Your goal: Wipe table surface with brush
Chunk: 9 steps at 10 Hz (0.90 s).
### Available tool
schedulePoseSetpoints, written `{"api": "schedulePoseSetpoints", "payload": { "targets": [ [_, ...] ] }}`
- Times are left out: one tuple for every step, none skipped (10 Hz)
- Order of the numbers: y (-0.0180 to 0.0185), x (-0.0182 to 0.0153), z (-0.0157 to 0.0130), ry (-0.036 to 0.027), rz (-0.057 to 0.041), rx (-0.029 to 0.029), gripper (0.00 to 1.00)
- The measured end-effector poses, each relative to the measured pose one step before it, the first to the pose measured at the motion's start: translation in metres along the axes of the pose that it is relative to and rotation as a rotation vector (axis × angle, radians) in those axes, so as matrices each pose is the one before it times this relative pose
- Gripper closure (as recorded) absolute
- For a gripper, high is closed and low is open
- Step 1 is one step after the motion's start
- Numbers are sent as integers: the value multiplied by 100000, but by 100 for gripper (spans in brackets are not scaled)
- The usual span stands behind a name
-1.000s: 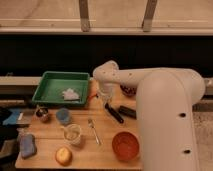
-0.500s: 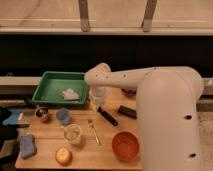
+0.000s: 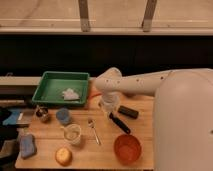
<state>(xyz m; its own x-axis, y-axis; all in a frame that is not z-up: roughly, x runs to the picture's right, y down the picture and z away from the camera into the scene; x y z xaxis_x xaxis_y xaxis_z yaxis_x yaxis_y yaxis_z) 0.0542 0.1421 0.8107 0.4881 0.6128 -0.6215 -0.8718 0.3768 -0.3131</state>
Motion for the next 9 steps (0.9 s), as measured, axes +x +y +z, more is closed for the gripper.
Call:
{"api": "schedulePoseSetpoints", "payload": {
  "targets": [
    [-1555, 195, 87, -764, 1729, 2056, 94],
    [-694, -400, -39, -961, 961, 945, 94],
    [-388, -589, -76, -1010, 394, 820, 94],
    [-198, -912, -146, -1119, 66, 925, 94],
    [252, -1525, -195, -1484, -440, 846, 94],
    [644, -1251, -181, -1212, -888, 33, 94],
    [1245, -1906, -300, -1819, -2074, 26, 94],
    [951, -1196, -300, -1901, -1949, -237, 94],
    [759, -339, -421, -738, -2336, 590, 94]
  ]
}}
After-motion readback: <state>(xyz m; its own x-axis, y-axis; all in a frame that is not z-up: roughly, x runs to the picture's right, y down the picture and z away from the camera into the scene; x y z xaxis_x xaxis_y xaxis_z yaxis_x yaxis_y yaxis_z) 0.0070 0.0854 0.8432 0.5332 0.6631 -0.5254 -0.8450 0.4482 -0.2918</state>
